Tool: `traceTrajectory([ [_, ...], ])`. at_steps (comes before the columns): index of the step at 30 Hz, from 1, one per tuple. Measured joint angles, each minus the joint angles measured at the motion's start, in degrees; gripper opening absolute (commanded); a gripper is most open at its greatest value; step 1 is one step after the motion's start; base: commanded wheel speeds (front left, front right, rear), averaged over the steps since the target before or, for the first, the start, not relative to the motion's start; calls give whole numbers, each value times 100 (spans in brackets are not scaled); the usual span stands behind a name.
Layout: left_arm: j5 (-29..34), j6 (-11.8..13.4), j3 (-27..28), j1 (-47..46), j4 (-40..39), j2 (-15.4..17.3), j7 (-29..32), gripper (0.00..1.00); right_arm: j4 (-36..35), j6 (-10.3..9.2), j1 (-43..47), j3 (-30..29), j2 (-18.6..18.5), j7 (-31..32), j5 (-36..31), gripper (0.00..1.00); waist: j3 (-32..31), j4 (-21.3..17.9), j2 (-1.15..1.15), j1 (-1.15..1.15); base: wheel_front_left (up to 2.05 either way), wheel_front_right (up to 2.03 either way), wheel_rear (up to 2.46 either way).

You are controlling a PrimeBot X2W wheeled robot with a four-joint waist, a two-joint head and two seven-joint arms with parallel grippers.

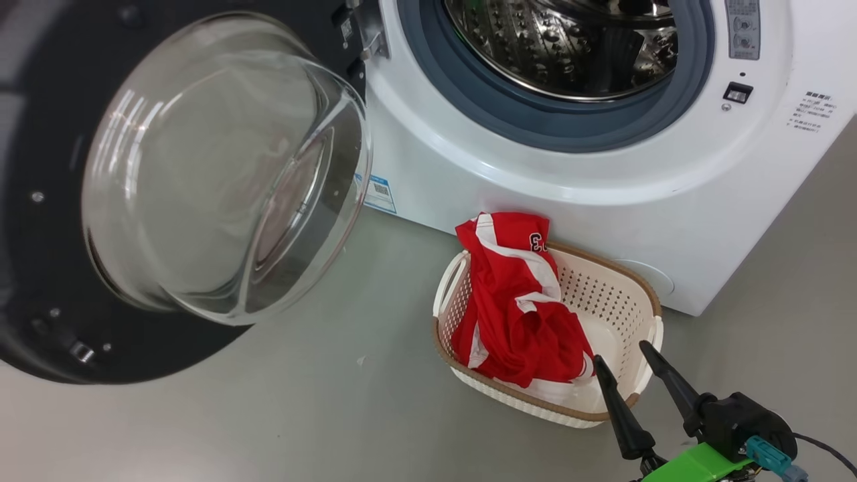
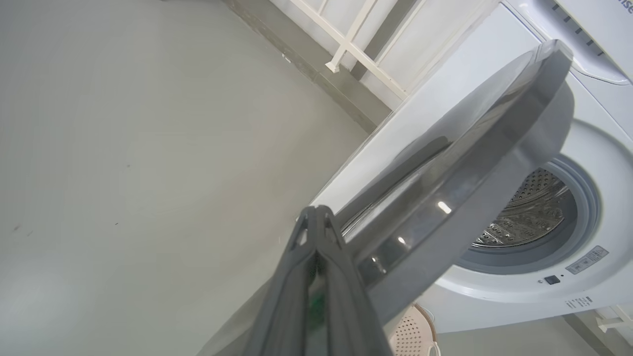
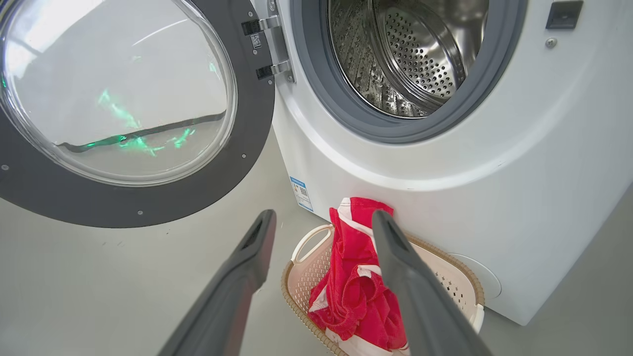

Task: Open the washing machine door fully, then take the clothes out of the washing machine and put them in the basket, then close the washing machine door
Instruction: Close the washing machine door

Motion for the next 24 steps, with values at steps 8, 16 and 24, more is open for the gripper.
traceTrajectory([
  [8, -243, 0, -118, 461, -827, 174, 76, 0, -11, 0, 143, -15, 23, 0, 56, 100, -200, -28, 0, 0, 0, 0, 0],
  [16, -334, 0, -256, 779, -1693, 235, 132, 0, -26, 0, 205, -40, 43, 0, 57, 100, -312, -45, 0, 0, 0, 0, 0],
  [24, -460, -2, -486, 1023, -2638, 157, 258, 0, -30, 0, 315, -41, 70, 0, 85, 100, -387, -88, 0, 0, 0, 0, 0],
])
